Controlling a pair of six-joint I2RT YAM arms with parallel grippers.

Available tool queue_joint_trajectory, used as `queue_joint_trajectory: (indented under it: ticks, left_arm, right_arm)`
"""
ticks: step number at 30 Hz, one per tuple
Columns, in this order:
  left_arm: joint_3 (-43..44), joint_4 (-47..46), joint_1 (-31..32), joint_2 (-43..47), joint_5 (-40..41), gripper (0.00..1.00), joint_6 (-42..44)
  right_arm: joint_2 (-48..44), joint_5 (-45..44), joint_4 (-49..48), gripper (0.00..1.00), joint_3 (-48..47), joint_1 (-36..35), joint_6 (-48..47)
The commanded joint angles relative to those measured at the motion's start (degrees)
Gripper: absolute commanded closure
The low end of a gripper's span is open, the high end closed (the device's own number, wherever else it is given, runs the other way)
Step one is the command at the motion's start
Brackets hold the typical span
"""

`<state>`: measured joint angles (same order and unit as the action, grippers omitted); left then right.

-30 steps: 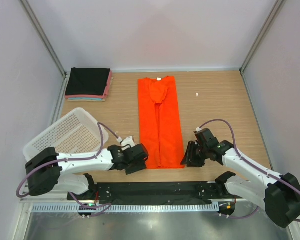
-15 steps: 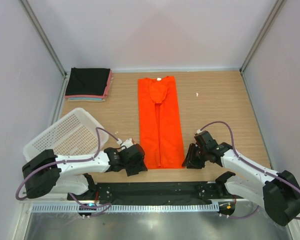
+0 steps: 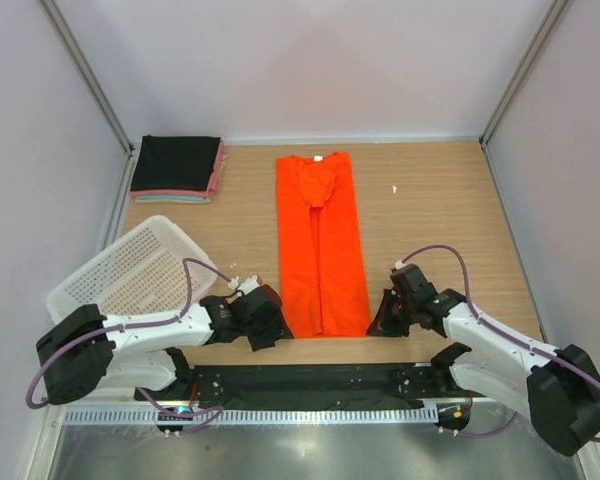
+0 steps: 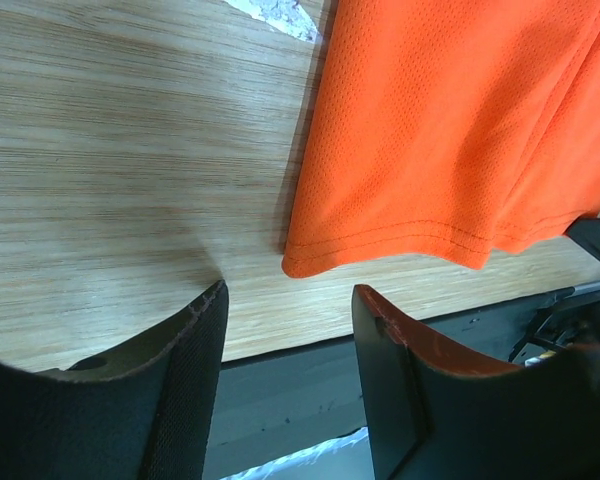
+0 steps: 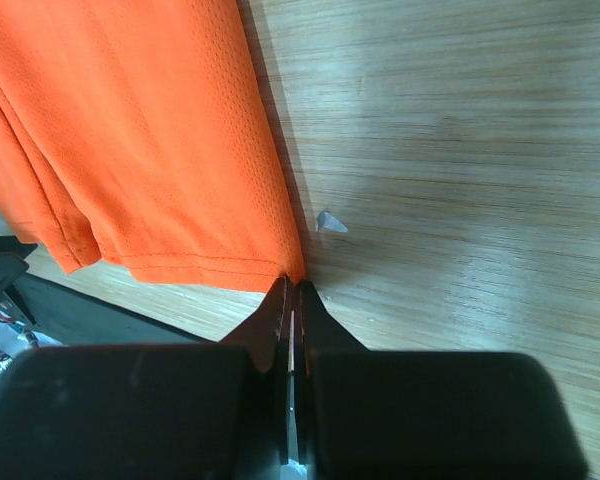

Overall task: Fold and stack the t-shirts
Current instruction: Fold the tshirt

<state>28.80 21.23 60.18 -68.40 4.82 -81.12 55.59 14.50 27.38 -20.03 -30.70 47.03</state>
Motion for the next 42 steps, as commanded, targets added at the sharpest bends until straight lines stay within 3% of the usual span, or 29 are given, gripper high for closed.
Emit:
queue_joint_trajectory:
  ticks: [1,2,8,13,14,17,18,20,28,32,42]
  left_arm:
    - [-0.6,0.5,-0.4,-1.0,0.5,0.46,0.6]
    - [-0.3,0.8,-0.4,-1.3,0.5,0.47,0.9]
    - [5.6,8.2,-0.7,-0.4,3.5,0.48,5.3]
    - [8.0,8.8,-6.2,1.4,-1.6,0.48,11.9]
    - [8.3,7.9,-9.7,1.7,-3.0,0.48,13.5]
    - [11.8,8.9,-16.1,3.1,-7.7,0.48,19.1]
    - [14.9,10.0,-17.5,3.3,-8.2,0.47,20.6]
    - [20.0,12.8,-20.6,3.5,-8.9,0.47,24.8]
    - [27.5,14.6,-24.4,2.5,-12.6,0.46,27.7]
    - [26.8,14.1,-25.0,3.1,-12.6,0.46,28.1]
    - [23.4,12.4,-25.6,1.7,-13.5,0.47,27.4]
  right_arm:
    - [-1.2,-0.2,-1.3,0.99,0.4,-0.4,0.7]
    - [-1.4,0.0,-1.0,0.99,0.3,-0.4,0.8]
    - [-4.7,-2.9,7.6,0.70,-4.7,-0.4,0.1]
    - [-4.4,-4.7,11.5,0.64,-11.0,-0.4,-1.0]
    - [-3.4,-4.2,10.2,0.64,-11.9,-0.4,-0.4]
    - [-0.3,-1.6,5.9,0.74,-13.7,-0.8,1.4]
    - [0.5,-1.0,4.1,0.87,-14.2,-1.9,2.1]
    - [3.7,0.1,-0.8,0.99,-16.3,-3.7,3.2]
    - [23.4,-0.8,-9.3,0.99,-26.8,-19.6,2.5]
    - [30.6,-2.4,-10.1,0.99,-28.7,-22.0,2.1]
    - [33.3,-5.1,-13.1,0.99,-24.5,-22.2,-0.1]
